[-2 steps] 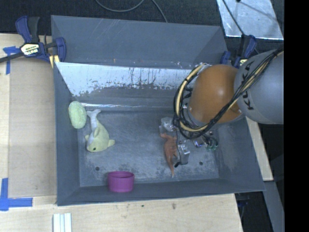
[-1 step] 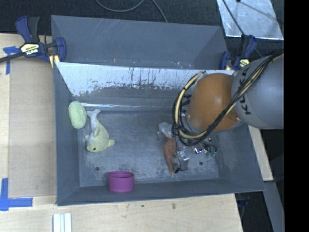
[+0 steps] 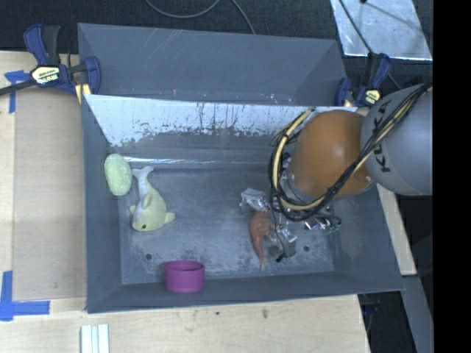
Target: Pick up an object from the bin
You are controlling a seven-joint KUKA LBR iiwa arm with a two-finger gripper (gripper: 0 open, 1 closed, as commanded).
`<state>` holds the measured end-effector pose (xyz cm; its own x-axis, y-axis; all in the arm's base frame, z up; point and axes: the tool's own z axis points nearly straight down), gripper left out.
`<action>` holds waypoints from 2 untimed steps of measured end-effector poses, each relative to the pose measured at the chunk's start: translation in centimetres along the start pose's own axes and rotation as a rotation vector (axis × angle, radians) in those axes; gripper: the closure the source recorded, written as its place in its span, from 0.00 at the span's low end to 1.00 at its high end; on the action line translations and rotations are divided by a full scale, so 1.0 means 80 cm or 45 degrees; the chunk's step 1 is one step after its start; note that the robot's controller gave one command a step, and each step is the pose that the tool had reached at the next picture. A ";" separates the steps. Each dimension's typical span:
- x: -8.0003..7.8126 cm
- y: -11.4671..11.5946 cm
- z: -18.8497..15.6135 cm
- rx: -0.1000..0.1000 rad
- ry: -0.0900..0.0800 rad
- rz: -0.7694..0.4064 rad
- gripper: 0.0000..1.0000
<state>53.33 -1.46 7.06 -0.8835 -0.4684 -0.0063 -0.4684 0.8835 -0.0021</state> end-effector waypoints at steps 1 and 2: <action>-0.002 0.011 0.001 -0.002 0.007 0.239 1.00; -0.002 0.011 0.001 -0.002 0.007 0.239 1.00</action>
Offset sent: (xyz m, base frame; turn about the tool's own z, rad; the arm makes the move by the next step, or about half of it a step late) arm 0.0000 0.0000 0.0000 0.0000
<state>53.04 -0.62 6.98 -0.9553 -0.2956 -0.0008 -0.2956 0.9553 0.0005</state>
